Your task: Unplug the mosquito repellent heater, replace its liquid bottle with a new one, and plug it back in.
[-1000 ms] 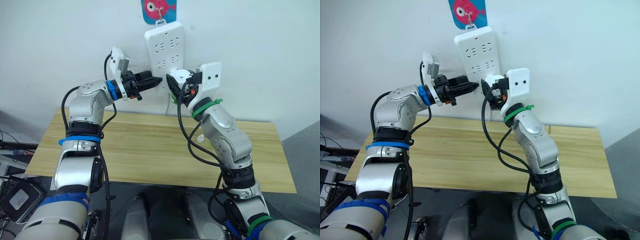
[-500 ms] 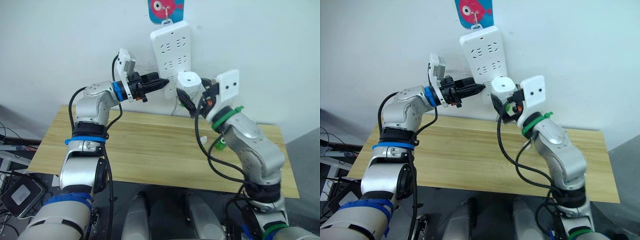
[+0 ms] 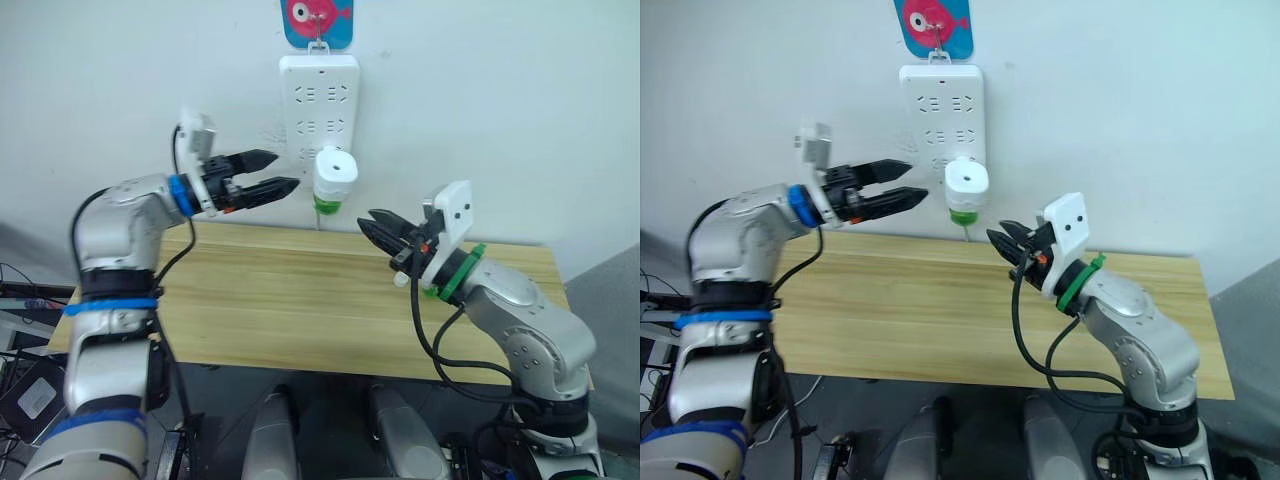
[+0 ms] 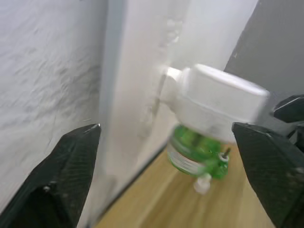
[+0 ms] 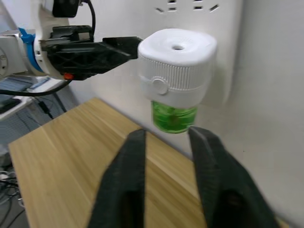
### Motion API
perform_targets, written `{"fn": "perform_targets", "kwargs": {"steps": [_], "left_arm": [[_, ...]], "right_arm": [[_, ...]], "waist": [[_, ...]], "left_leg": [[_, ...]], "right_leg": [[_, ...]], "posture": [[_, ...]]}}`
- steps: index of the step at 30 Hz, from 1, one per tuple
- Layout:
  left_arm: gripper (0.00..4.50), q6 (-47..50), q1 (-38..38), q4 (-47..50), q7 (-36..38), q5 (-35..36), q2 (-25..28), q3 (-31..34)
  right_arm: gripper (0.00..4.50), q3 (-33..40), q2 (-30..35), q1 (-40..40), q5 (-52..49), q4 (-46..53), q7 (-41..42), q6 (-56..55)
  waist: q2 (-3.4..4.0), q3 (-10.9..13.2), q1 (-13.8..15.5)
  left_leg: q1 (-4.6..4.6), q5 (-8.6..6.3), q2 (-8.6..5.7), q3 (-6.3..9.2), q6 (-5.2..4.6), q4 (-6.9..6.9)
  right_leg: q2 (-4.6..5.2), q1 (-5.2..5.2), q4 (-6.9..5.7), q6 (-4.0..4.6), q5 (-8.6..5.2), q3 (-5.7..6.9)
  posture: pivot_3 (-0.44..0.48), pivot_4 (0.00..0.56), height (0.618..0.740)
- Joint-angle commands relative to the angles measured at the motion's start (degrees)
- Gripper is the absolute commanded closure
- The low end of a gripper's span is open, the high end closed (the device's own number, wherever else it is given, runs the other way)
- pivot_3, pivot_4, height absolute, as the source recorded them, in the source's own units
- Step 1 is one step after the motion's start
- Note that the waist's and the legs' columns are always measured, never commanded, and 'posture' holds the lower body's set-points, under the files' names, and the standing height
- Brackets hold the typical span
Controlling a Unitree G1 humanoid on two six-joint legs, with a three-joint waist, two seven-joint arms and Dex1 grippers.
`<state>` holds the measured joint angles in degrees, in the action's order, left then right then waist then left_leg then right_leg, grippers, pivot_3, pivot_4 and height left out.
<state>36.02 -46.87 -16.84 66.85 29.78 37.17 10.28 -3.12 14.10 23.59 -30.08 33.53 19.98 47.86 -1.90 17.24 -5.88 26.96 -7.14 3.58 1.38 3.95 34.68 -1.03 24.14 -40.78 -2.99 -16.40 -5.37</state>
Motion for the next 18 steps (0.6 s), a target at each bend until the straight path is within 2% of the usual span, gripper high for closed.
{"fn": "perform_targets", "kwargs": {"steps": [1,4,7,12,18], "left_arm": [[0.0,6.75,4.05,11.5,-0.28,6.0,3.09,2.74],[0.0,10.96,10.78,21.56,-0.19,9.79,6.29,3.8],[0.0,10.82,14.0,27.26,-1.78,10.77,7.38,4.13],[0.0,10.44,14.61,30.14,-4.54,11.38,7.37,4.15],[0.0,10.2,14.31,29.75,-5.2,11.72,9.06,4.21]], "right_arm": [[4.44,-1.85,-0.76,0.21,-0.09,-0.62,2.0,-3.65],[4.44,-3.52,-1.72,1.82,-0.09,-2.26,2.86,-4.73],[4.44,-5.38,-3.78,4.6,0.42,-4.62,2.5,-5.26],[4.44,-6.63,-7.18,7.66,3.49,-9.58,0.56,-7.83],[4.44,-5.46,-8.18,8.38,5.87,-12.09,-1.6,-9.67]], "waist": [[0.0,-0.01,0.61],[-0.04,-0.04,1.15],[-0.08,-0.06,1.48],[-0.13,-0.1,2.54],[-0.14,-0.1,2.9]], "left_leg": [[0.0,0.0,-0.01,0.0,0.0,0.0],[0.0,0.0,-0.04,-0.03,0.01,0.0],[0.0,-0.01,-0.03,-0.01,0.01,0.0],[0.0,-0.01,-0.03,0.02,0.01,0.0],[0.01,-0.02,-0.03,0.0,0.02,-0.04]], "right_leg": [[0.02,-0.01,0.01,0.0,0.0,0.01],[0.08,-0.03,0.04,0.01,-0.01,0.0],[0.1,-0.03,0.04,0.02,-0.01,0.03],[0.07,-0.03,0.06,0.05,-0.03,0.09],[0.08,-0.02,0.09,0.06,-0.03,0.08]], "posture": [[0.003,0.228,0.74],[0.013,0.228,0.74],[0.021,0.229,0.74],[0.041,0.235,0.74],[0.046,0.241,0.74]]}}
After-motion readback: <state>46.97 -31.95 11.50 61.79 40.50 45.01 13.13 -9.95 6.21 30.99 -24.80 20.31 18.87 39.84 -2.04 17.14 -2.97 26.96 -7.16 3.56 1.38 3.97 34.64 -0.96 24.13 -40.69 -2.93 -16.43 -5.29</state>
